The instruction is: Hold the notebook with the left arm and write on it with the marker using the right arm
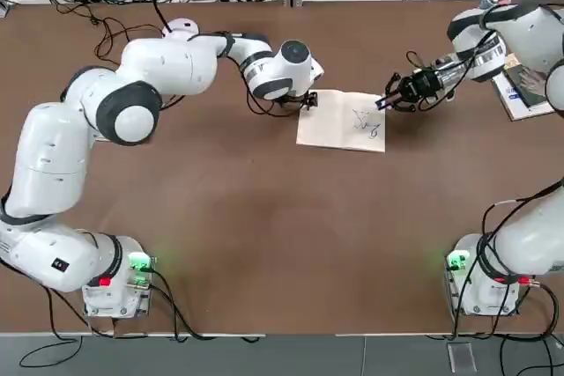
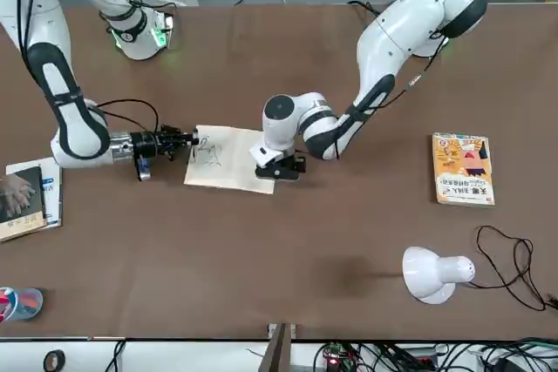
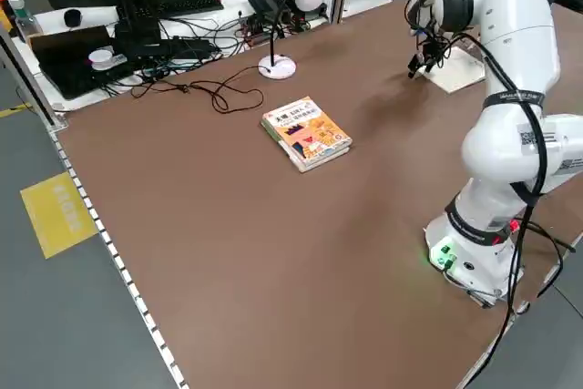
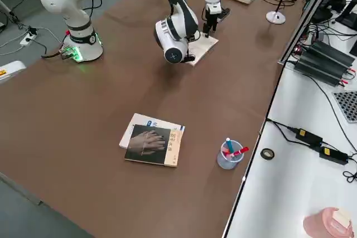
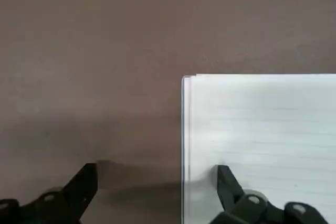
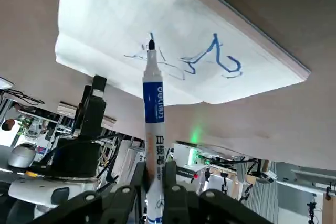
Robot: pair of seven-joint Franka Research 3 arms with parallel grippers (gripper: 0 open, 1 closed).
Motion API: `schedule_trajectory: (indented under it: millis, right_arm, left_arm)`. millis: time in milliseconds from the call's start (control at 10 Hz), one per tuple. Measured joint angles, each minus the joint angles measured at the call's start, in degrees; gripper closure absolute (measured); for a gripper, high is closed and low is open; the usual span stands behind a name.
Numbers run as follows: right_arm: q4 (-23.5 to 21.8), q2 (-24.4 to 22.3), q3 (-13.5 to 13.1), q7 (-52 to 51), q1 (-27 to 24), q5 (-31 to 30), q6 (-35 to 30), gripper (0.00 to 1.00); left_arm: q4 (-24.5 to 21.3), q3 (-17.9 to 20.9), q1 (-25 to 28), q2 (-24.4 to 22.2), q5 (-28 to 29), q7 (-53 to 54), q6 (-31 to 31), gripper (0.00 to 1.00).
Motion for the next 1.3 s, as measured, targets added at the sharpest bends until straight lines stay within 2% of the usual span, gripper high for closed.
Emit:
schedule_trajectory:
  millis: [1300]
  right_arm:
    - [-1.4,0.0,0.2,-0.1,1.0,2.3,1.7,0.83]
  left_arm:
    - [0.0,0.0,0.0,0.0,0.0,0.0,0.0,0.00]
